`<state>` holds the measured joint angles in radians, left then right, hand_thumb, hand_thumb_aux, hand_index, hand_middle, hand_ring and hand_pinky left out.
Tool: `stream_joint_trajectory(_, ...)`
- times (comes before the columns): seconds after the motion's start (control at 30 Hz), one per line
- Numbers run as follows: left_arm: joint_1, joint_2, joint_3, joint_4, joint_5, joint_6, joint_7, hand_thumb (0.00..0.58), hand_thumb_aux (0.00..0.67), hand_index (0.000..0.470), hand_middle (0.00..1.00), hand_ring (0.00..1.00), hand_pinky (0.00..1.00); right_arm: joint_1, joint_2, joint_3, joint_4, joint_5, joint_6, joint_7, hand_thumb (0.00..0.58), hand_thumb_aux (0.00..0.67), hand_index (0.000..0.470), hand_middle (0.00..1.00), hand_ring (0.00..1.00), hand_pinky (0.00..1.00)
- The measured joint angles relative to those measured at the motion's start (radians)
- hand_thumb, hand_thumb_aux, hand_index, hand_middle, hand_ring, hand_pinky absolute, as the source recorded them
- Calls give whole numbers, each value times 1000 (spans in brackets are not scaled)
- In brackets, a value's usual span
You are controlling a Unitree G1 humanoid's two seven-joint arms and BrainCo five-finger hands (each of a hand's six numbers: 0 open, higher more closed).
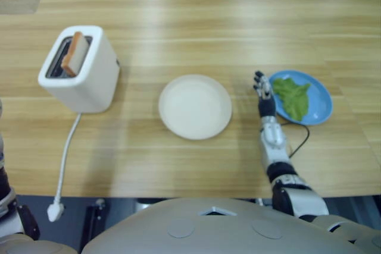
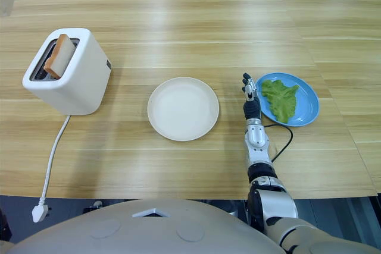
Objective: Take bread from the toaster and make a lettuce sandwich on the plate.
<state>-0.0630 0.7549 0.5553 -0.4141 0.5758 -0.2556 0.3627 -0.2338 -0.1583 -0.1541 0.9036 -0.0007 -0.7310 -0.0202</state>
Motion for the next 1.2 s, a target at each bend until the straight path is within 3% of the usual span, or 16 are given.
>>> stream_joint_trajectory(0.23,-106,-192,-375,105,-42,-54,-140,580,670,460,1000,1000,1000,-4,4,2,6,-2,6,-3,0,0,0,0,0,0)
stream_joint_trajectory(0.4,-141,-350,-625,301,-42,-103,-216,580,670,460,1000,1000,1000,-6,2,2,9,-2,7,-3,0,0,0,0,0,0)
stream_joint_trajectory(0.6,-202,-470,-813,600,-55,-116,-333,580,670,460,1000,1000,1000,-7,-2,2,9,-2,11,-1,0,0,0,0,0,0)
stream_joint_trajectory(0.73,-273,-525,-886,867,-92,-118,-445,580,670,460,1000,1000,1000,-7,0,3,5,-2,15,-1,0,0,0,0,0,0)
stream_joint_trajectory(0.83,-283,-526,-916,952,-108,-118,-509,580,670,460,1000,1000,1000,-7,-1,2,2,-2,17,-1,0,0,0,0,0,0)
stream_joint_trajectory(1.17,-308,-525,-878,1021,-259,-59,-702,580,670,460,1000,1000,1000,-6,-2,3,1,-3,21,-1,0,0,0,0,0,0)
stream_joint_trajectory(1.2,-313,-514,-880,1021,-246,-56,-697,509,436,299,1000,1000,1000,-7,-2,3,1,-3,22,-1,0,0,0,0,0,0)
